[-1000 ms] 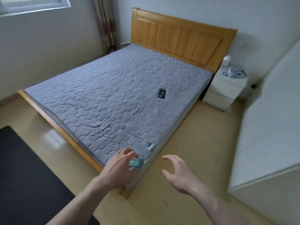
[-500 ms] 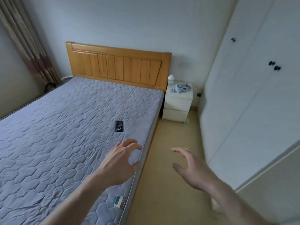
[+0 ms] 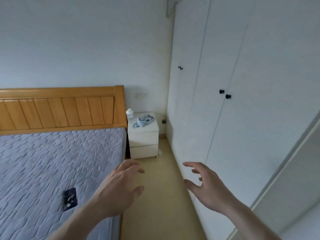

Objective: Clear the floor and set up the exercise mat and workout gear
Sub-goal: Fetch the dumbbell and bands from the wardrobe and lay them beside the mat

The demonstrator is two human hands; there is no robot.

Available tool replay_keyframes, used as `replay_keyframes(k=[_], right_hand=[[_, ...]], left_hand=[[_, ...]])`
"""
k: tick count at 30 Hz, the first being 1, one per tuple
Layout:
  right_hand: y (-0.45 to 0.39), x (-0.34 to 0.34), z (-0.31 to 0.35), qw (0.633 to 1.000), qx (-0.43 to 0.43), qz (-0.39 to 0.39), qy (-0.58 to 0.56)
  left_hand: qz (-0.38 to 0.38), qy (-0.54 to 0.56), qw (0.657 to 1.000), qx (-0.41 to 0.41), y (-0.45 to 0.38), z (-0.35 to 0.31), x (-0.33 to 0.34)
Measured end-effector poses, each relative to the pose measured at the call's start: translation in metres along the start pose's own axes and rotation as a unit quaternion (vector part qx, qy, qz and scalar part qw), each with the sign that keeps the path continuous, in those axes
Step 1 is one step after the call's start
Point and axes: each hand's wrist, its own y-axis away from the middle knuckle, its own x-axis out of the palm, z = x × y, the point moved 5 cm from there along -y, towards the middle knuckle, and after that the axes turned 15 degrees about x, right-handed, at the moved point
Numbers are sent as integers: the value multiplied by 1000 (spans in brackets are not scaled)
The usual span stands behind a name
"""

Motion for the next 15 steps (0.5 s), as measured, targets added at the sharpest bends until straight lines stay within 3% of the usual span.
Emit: replay_keyframes(k=[15], right_hand=[[-233,-141,-15,992,20,-111,-53]], left_hand=[[23,-45,994,101,-293,32,-23]])
